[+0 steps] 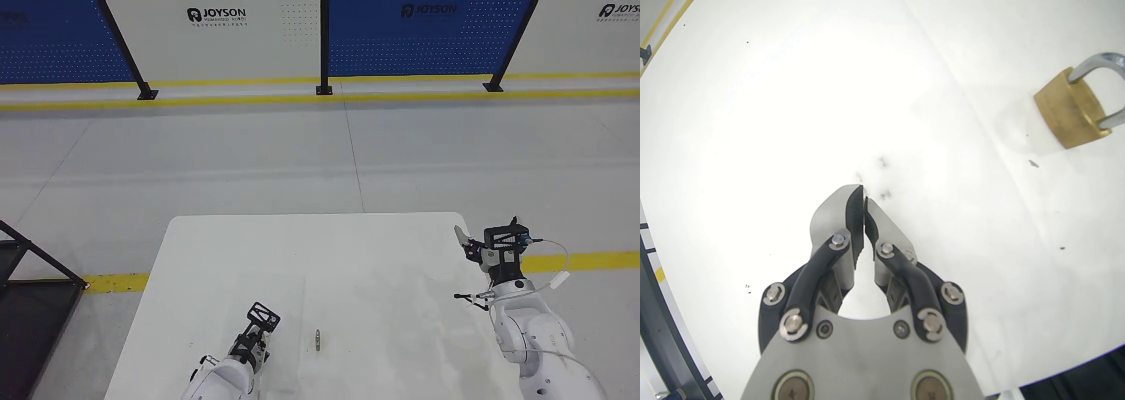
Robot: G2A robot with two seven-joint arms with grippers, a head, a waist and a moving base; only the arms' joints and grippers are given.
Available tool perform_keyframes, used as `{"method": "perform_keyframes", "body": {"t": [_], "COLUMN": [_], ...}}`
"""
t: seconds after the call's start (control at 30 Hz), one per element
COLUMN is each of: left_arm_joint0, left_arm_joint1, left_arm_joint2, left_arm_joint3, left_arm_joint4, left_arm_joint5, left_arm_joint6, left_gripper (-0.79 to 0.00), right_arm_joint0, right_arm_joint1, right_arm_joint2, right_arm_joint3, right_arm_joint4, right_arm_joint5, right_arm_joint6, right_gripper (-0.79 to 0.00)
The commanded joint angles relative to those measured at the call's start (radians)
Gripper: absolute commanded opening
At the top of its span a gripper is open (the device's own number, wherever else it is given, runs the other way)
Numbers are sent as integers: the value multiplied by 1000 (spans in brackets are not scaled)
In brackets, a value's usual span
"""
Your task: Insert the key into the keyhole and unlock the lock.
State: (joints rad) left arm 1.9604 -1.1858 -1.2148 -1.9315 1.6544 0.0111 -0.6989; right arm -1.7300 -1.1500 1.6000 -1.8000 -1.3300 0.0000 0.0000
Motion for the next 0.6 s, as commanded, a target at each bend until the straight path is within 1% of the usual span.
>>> {"method": "perform_keyframes", "body": {"t": [0.0, 0.2, 0.3, 0.37, 0.47, 0.57], "left_arm_joint0": [8, 36, 55, 70, 89, 123], "left_arm_joint1": [1, 4, 6, 7, 10, 14], "left_arm_joint2": [-4, -20, -33, -47, -78, -122], "left_arm_joint3": [-9, -37, -55, -70, -107, -158], "left_arm_joint4": [-3, -10, -31, -60, -113, -222], "left_arm_joint5": [-1, -4, -10, -13, -30, -92], "left_arm_joint6": [6, 27, 64, 105, 203, 326], "left_gripper": [-785, -785, -785, -785, -785, -785], "right_arm_joint0": [0, 0, 0, 0, 0, 0], "right_arm_joint1": [0, 0, 0, 0, 0, 0], "right_arm_joint2": [0, 0, 0, 0, 0, 0], "right_arm_joint3": [0, 0, 0, 0, 0, 0], "right_arm_joint4": [0, 0, 0, 0, 0, 0], "right_arm_joint5": [0, 0, 0, 0, 0, 0], "right_arm_joint6": [0, 0, 0, 0, 0, 0], "right_gripper": [0, 0, 0, 0, 0, 0]}}
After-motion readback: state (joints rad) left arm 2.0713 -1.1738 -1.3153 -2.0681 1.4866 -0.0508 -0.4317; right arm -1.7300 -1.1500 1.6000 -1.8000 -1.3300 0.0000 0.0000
